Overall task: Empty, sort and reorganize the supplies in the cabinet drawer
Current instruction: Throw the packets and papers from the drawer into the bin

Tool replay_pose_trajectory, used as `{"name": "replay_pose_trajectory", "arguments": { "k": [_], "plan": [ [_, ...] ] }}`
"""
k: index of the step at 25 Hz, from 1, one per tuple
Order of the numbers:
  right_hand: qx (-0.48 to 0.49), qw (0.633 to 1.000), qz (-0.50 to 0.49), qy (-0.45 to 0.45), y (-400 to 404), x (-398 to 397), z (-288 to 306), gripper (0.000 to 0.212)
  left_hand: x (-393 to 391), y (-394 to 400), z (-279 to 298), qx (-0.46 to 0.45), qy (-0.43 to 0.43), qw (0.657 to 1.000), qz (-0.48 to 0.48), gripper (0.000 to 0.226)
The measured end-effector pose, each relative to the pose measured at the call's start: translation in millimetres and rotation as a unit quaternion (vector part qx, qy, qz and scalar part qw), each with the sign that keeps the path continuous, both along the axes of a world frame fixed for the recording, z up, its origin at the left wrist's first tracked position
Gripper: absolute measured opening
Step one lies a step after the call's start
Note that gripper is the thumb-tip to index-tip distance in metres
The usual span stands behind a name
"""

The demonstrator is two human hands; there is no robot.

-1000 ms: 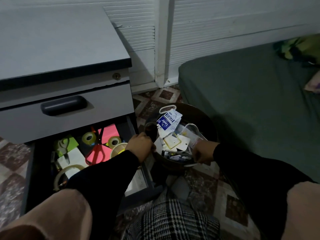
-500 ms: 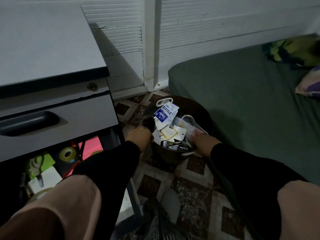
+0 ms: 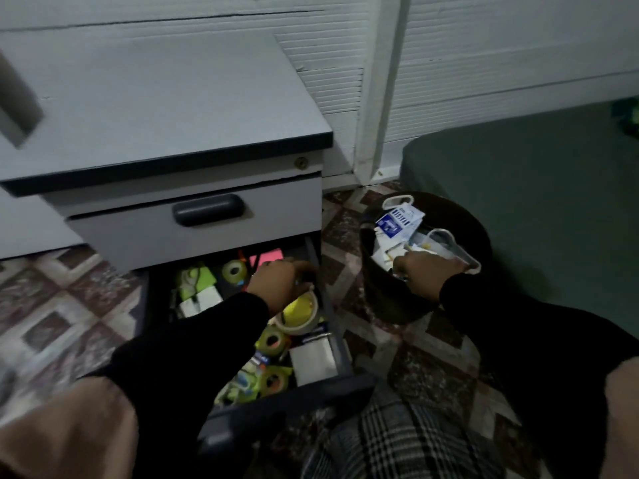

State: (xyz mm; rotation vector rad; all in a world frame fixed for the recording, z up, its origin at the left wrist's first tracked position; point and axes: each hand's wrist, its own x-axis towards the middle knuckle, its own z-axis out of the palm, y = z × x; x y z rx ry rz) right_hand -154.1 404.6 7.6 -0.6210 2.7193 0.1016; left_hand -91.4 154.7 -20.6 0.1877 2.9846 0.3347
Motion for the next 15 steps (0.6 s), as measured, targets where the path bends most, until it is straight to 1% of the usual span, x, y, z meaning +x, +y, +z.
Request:
{"name": "replay_pose_trajectory", "arguments": {
  "k": [1, 4, 7, 9, 12, 15],
  "plan": [
    [-0.015, 1.0, 0.01, -0.005, -17, 8, 6, 0.031, 16, -16, 3, 0.011, -0.009, 1.0, 0.014, 0.039],
    [-0.048, 0.998, 0.036, -0.035, -68, 29, 16, 0.028, 58, -61, 6, 0.003, -0.047, 0.998, 0.048, 0.038],
    [-0.047, 0.995, 0.072, -0.057, -107, 45, 5, 0.027, 88, -94, 2, -0.008, -0.075, 0.993, 0.086, 0.035],
    [-0.022, 0.991, 0.1, -0.082, -127, 56, -10, 0.026, 104, -110, -6, -0.02, -0.112, 0.988, 0.1, 0.034],
    [0.061, 0.977, 0.153, -0.138, -150, 72, -40, 0.027, 123, -128, -24, -0.052, -0.172, 0.979, 0.098, 0.038],
    [0.144, 0.953, 0.175, -0.2, -159, 76, -69, 0.037, 130, -144, -40, -0.04, -0.19, 0.973, 0.122, 0.033]
  ]
}}
